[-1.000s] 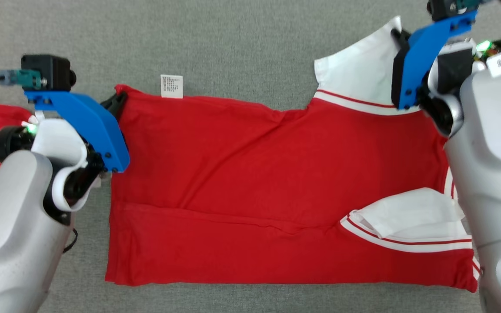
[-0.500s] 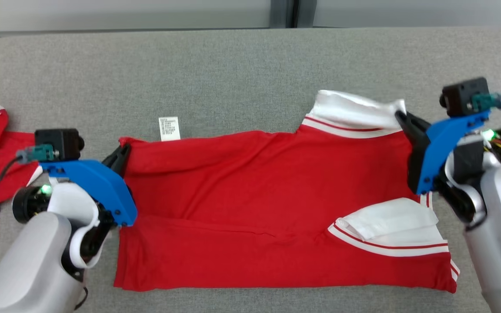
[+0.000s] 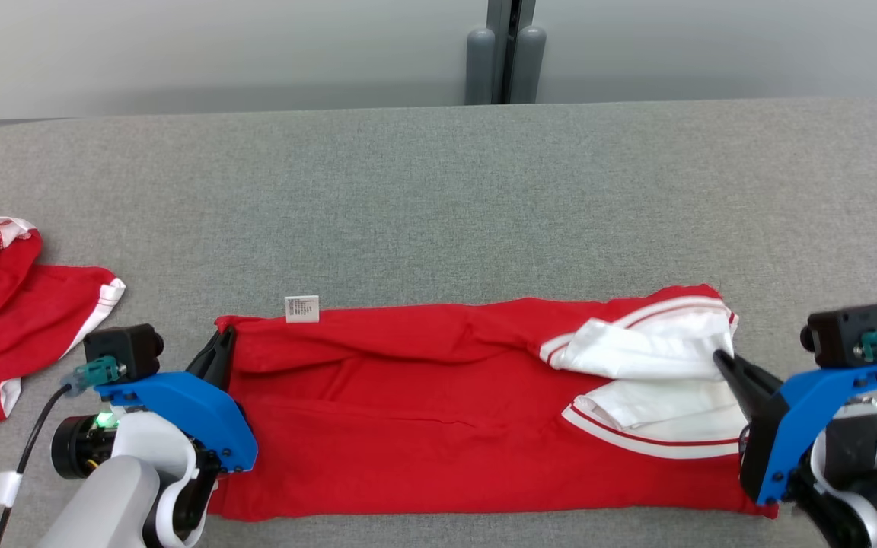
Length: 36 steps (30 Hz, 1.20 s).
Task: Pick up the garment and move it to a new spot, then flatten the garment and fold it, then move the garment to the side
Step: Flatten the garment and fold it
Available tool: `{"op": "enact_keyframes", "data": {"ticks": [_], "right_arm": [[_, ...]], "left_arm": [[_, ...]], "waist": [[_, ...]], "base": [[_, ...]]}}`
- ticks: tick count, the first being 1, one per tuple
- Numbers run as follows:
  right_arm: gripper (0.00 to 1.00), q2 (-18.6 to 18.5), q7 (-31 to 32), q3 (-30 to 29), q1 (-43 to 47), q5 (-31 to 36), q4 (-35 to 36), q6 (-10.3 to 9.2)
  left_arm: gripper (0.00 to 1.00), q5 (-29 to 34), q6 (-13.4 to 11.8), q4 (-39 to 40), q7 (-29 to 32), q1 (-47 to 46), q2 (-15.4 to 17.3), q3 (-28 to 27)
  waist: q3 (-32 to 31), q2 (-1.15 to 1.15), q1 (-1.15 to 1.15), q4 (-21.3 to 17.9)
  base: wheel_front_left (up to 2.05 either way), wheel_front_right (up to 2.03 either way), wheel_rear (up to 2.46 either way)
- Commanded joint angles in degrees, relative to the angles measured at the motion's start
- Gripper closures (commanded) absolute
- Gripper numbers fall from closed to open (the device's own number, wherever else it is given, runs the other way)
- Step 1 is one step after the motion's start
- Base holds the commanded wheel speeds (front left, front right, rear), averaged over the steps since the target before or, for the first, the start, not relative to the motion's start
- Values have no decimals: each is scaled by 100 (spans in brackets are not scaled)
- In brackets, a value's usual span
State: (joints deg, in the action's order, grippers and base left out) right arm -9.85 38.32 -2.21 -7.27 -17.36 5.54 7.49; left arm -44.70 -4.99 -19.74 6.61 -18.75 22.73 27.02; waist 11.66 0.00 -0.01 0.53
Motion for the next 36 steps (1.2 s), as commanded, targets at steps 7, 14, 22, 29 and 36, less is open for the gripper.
{"op": "enact_keyframes", "data": {"ticks": [7, 14, 22, 29, 36], "right_arm": [[100, 275, 136, -107, 593, 123, 335, 2], [0, 374, 384, -132, 934, 259, 387, 2], [0, 512, 504, -454, 1245, 354, 720, 2], [0, 669, 28, -896, 1070, 435, 686, 1], [0, 692, -319, -1210, 775, 302, -82, 2]], "left_arm": [[100, 137, -136, -159, -393, 164, -55, -10], [0, 44, -103, -239, -488, 302, -195, 44], [0, -43, -89, 37, -1354, 743, -370, -170], [0, 310, -99, 358, -2091, 994, -515, -295], [0, 1184, -13, 459, -2185, 1177, -533, -448]], "waist": [[-75, 0, 1, -19], [-176, 0, 1, 0], [-437, 0, 1, 67], [-676, 0, 1, 174], [-892, 0, 1, 257]], "base": [[0, 0, 0], [0, 0, 0], [0, 0, 0], [0, 0, 0], [0, 0, 0]]}}
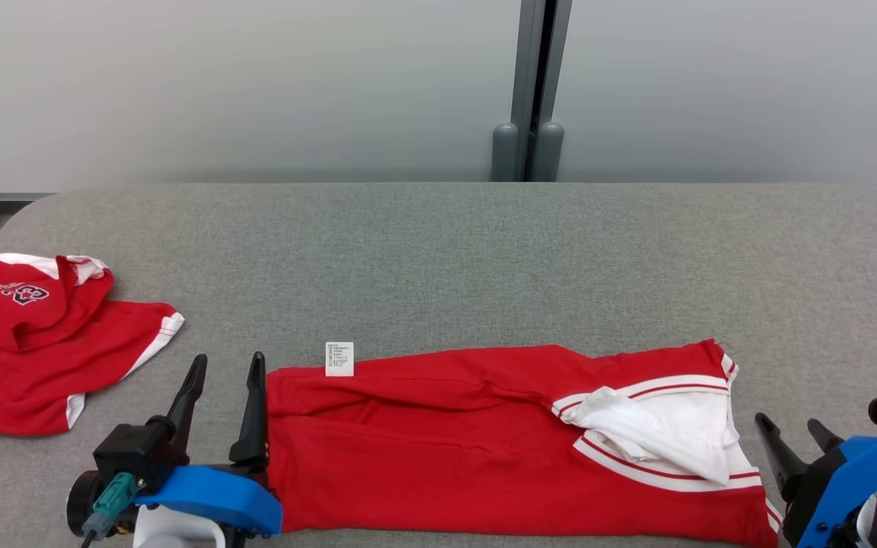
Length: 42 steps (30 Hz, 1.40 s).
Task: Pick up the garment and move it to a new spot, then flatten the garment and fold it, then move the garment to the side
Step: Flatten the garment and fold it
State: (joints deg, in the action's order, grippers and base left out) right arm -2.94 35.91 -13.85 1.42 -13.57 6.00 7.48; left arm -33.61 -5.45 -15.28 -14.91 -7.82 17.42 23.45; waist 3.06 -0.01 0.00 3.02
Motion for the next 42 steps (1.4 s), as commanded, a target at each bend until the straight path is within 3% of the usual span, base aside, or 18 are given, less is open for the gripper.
{"op": "enact_keyframes", "data": {"ticks": [1, 14, 22, 32, 33, 34, 35, 42], "right_arm": [[0, -1, -110, -60, -131, -88, -283, 3], [0, -3, -437, -220, -1152, 27, -2268, 3], [0, -3, -826, -259, -1837, 636, -3453, 3], [0, 11, -1006, -298, -1947, 903, -4478, 1], [35, 14, -1024, -242, -1951, 838, -4566, 2], [76, 32, -1068, -172, -1956, 801, -4625, 2], [100, 41, -1104, -104, -1973, 761, -4685, 3], [100, -27, -1580, -394, -2085, 1000, -4179, -3]], "left_arm": [[0, 209, 45, 13, -30, 134, -15, -147], [0, 728, 177, 6, -33, 562, -283, -795], [0, 864, 226, 104, -33, 545, -404, -985], [0, 946, 347, 16, -34, 534, -464, -1136], [0, 951, 363, 12, -34, 532, -472, -1148], [0, 960, 378, 8, -34, 525, -482, -1156], [0, 974, 388, 3, -34, 516, -492, -1166], [0, 1025, 407, 26, -34, 503, -525, -1215]], "waist": [[-51, 1, 0, 16], [11, 1, 0, 120], [223, 1, 0, 261], [275, 1, 0, 343], [276, 1, 0, 341], [278, 1, 0, 334], [281, 1, 0, 325], [262, 1, 0, 245]], "base": [[0, 0, 0], [0, 0, 0], [0, 0, 0], [0, 0, 0], [0, 0, 0], [0, 0, 0], [0, 0, 0], [0, 0, 0]]}}
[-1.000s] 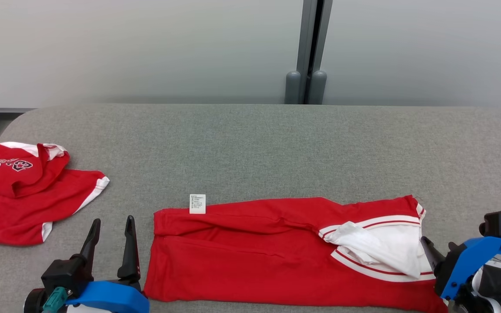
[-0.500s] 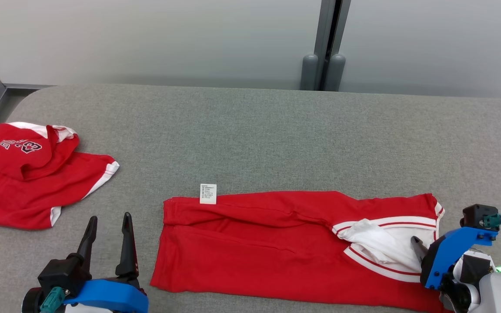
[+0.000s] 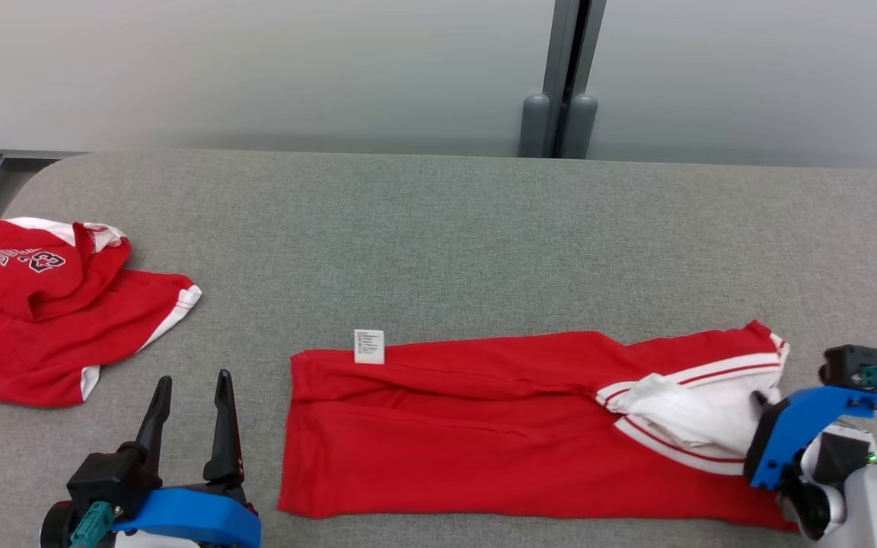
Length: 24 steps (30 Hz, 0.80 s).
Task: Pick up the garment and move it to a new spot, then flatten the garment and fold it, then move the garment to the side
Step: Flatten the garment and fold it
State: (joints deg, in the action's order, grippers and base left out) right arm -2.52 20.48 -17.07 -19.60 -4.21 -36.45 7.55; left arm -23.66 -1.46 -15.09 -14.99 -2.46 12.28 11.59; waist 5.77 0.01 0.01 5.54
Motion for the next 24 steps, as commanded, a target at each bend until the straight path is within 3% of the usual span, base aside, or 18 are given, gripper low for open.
{"op": "enact_keyframes", "data": {"ticks": [1, 10, 15, 19, 24], "right_arm": [[100, -67, -49, -208, 40, 134, 224, -10], [100, -109, 511, -1323, 443, 887, 1988, -8], [100, -74, 887, -1505, 684, 1090, 2883, -7], [100, -43, 1148, -1147, 893, 947, 3259, -6], [100, -40, 1300, -40, 1057, 358, 3391, -6]], "left_arm": [[0, 23, 14, 24, -26, -25, -24, -44], [0, 68, 30, 138, -26, 60, 4, -86], [0, 91, 24, 157, -26, 44, -1, -53], [0, 96, 32, 135, -26, 30, 17, -31], [0, 87, 23, 92, -23, -15, 42, -8]], "waist": [[-17, -1, -1, -13], [-50, -1, -1, -116], [-74, -1, -1, -138], [-102, -1, -1, -133], [-129, -1, -1, -114]], "base": [[0, 0, 0], [0, 0, 0], [0, 0, 0], [0, 0, 0], [0, 0, 0]]}}
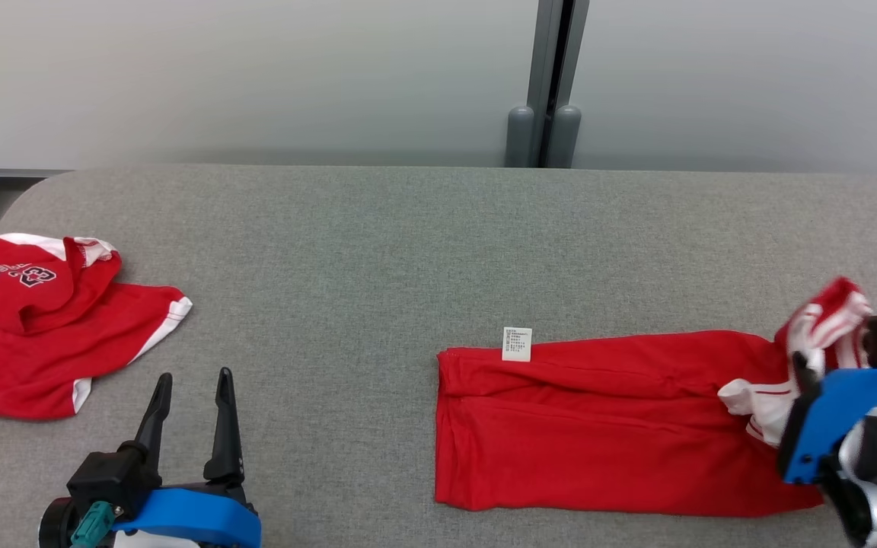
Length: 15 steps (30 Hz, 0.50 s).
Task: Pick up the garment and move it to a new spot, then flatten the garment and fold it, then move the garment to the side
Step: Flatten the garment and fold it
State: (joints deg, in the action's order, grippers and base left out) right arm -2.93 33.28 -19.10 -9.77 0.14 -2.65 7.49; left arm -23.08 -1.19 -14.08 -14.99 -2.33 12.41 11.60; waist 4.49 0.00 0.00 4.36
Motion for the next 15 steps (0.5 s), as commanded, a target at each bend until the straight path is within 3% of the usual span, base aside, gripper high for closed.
{"op": "enact_keyframes", "data": {"ticks": [1, 8, 15], "right_arm": [[100, 1, 11, 422, 84, -159, -5, 1], [100, -4, -125, 2057, -219, -853, -546, 1], [100, -6, -384, 3152, -617, -1342, -1319, 1]], "left_arm": [[0, 27, -7, -14, -23, -40, 31, -3], [0, 43, 28, -59, -21, -119, 3, 106], [0, 49, 85, -132, -21, -178, -58, 213]], "waist": [[-2, 0, 0, 9], [-16, 0, 0, 163], [-5, 0, 0, 420]], "base": [[0, 0, 0], [0, 0, 0], [0, 0, 0]]}}
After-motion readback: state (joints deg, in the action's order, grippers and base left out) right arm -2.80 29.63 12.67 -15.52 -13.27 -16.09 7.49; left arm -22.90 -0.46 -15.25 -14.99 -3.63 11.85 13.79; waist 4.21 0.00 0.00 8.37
